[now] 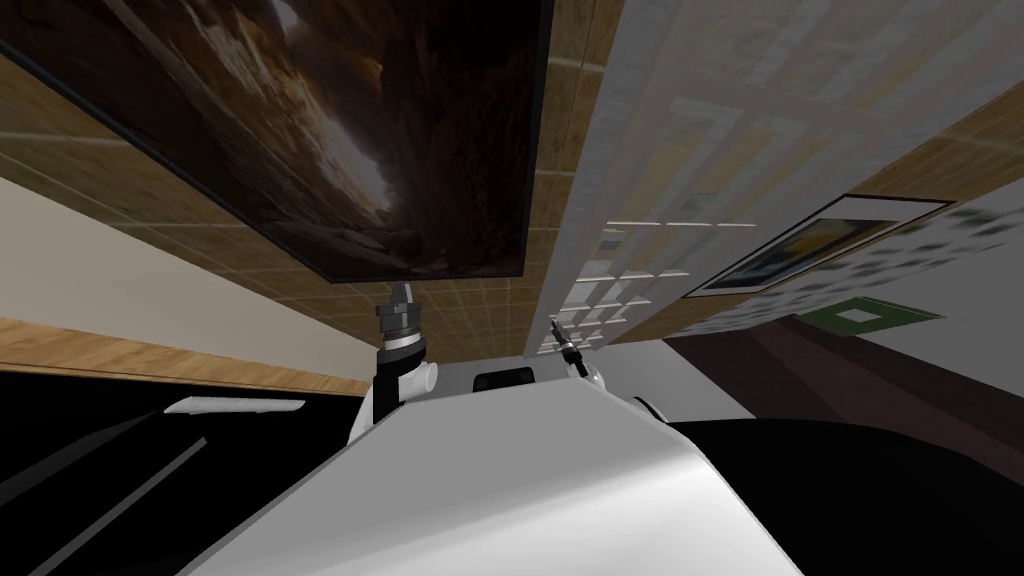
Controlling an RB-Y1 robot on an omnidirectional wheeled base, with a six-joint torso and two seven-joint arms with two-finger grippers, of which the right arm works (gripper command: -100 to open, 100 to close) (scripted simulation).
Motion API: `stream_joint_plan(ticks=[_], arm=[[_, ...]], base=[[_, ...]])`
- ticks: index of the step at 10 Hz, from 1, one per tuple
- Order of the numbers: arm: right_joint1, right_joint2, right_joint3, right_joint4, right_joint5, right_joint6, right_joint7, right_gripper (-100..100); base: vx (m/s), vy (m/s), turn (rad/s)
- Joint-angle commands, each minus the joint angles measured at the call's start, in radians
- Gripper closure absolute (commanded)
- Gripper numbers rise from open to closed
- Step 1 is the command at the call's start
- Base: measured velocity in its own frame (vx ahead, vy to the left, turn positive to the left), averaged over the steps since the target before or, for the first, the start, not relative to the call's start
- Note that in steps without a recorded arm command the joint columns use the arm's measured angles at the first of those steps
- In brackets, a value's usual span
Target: Pull the door open
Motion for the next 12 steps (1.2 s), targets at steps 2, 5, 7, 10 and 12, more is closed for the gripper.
stream_joint_plan(ticks=[2, 5, 7, 10, 12], arm=[[0.011, 0.012, 0.016, -0.019, -0.011, 0.014, -0.056, 100], [0.011, 0.012, 0.02, -0.02, -0.032, 0.017, -0.12, 100], [0.01, 0.012, 0.024, -0.021, -0.054, 0.02, -0.181, 100], [0.01, 0.011, 0.028, -0.022, -0.077, 0.023, -0.256, 100], [0.009, 0.011, 0.03, -0.022, -0.089, 0.025, -0.294, 100]], base=[[-0.042, -0.021, 0.06], [-0.03, -0.02, 0.063], [-0.038, -0.018, 0.074], [-0.038, -0.023, 0.064], [-0.039, -0.022, 0.066]])
